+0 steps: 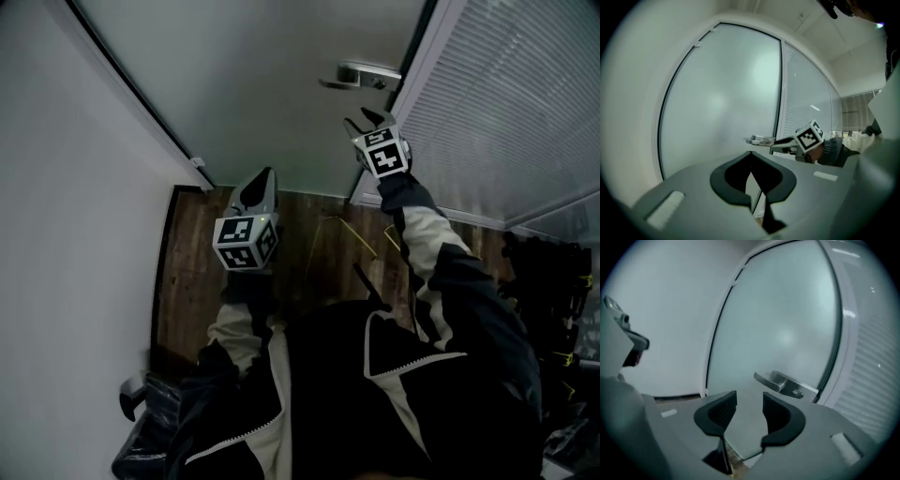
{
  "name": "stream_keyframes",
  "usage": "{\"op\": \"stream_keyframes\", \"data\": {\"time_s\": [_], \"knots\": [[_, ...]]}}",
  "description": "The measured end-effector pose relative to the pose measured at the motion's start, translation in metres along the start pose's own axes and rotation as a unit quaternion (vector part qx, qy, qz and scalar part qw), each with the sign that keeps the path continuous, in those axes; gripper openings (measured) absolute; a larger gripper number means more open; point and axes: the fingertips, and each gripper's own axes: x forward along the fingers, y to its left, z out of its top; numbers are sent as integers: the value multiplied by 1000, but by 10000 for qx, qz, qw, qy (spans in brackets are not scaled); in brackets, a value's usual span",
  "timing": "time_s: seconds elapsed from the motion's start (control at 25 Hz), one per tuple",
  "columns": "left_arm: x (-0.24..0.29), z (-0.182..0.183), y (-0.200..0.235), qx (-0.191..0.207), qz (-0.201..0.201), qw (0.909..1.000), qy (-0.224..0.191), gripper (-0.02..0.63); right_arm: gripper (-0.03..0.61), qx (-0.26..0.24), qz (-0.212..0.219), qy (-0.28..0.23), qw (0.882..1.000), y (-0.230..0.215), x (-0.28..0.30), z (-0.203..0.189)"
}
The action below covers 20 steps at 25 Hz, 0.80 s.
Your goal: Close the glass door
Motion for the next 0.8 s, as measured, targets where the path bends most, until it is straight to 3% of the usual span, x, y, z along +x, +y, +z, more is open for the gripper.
{"op": "stream_keyframes", "data": {"time_s": [0.08,0.24,0.4,0.8], "knots": [[7,9,-5,119,-72,9999,-67,2,133,608,126,-390,9973,19,-35,4],[24,21,-21,120,-282,9994,-171,2,5,1349,91,-939,9864,37,-95,9],[36,22,-44,127,-562,9982,-155,2,3,1674,-84,-1142,9792,46,-135,5],[38,20,-86,176,-905,9956,-138,2,0,1694,-315,-977,9802,46,-165,-13]]}}
